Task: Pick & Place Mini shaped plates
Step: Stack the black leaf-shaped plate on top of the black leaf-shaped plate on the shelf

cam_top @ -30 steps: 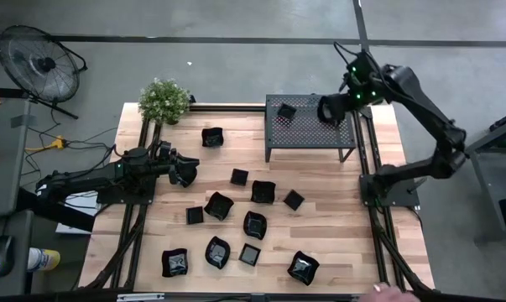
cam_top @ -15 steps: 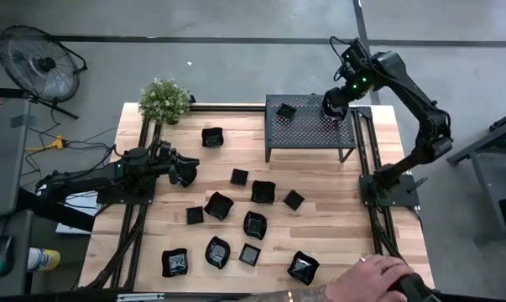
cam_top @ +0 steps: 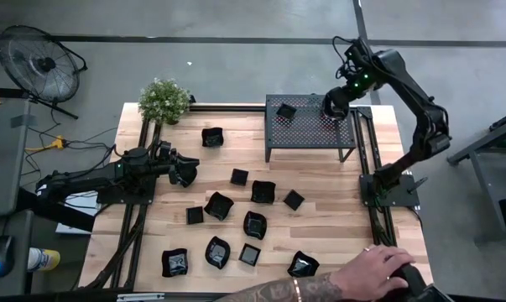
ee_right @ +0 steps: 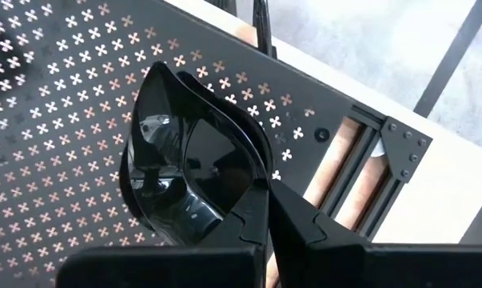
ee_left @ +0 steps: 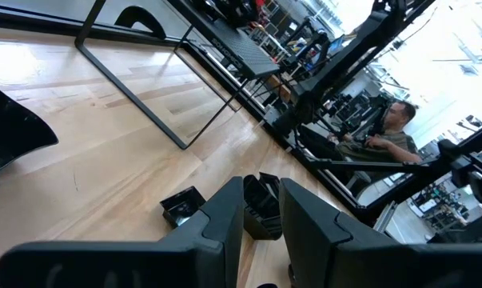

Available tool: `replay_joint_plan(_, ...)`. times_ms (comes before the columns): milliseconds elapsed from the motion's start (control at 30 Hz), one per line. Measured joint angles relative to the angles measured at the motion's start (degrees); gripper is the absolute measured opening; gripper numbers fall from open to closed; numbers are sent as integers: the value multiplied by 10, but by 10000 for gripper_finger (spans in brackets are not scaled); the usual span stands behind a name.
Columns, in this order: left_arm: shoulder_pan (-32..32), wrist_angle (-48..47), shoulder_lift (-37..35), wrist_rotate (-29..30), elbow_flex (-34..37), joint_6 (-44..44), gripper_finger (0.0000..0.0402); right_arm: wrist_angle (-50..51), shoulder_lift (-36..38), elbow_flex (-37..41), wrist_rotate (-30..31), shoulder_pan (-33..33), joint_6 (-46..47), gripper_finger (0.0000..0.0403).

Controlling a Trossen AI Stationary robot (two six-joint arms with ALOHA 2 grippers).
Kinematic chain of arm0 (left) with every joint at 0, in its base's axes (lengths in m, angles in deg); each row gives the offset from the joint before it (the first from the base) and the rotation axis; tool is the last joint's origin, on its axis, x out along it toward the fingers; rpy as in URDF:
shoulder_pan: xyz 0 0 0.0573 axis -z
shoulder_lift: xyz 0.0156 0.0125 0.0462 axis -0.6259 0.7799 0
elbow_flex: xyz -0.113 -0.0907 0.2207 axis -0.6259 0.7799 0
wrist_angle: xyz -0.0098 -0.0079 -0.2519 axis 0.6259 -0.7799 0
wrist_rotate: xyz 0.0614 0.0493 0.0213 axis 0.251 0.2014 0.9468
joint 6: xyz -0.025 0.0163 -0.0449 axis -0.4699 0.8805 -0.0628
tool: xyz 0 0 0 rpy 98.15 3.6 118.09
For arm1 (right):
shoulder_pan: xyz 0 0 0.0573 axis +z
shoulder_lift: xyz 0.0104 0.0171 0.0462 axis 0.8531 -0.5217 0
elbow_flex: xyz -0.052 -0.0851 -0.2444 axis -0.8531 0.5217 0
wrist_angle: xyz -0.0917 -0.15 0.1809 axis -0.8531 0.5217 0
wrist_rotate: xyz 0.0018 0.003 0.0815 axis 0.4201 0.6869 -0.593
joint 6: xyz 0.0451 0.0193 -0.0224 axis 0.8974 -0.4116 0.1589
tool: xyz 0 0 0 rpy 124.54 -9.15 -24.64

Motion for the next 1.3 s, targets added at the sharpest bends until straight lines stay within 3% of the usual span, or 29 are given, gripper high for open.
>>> replay_joint_plan(733, 0, 0, 0, 0, 0, 0, 81, -8, -18, 0, -64, -23, -45, 0)
replay_joint_plan(1300, 0, 0, 0, 0, 0, 0, 81, 10, -22, 0, -58, -27, -40, 0)
